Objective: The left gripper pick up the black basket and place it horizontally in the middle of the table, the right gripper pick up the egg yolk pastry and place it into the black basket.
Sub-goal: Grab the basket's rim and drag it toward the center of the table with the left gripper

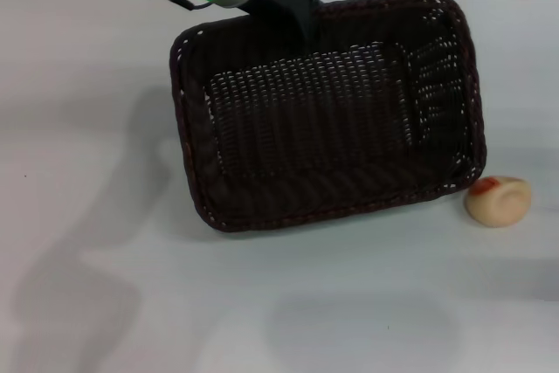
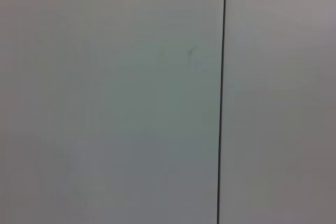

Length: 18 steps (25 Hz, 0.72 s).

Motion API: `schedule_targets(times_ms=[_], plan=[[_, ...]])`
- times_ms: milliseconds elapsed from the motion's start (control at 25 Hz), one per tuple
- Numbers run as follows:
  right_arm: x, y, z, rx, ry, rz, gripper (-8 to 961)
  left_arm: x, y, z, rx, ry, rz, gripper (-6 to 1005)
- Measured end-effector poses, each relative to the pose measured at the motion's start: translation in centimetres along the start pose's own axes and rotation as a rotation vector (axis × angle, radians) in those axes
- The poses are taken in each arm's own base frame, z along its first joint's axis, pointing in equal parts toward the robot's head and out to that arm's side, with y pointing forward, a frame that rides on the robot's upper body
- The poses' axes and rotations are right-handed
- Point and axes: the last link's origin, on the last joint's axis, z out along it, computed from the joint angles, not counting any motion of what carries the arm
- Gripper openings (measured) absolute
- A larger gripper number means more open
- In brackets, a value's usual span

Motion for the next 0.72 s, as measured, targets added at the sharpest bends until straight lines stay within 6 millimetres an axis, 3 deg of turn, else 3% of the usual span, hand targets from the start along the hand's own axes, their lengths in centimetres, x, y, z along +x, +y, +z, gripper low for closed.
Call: schedule_targets(times_ms=[720], plan=[[0.0,0.1,-0.2,-0.003,-0.004,0.002,694,0.8,-0.6,1.2,0.026,0.016,0.092,190]])
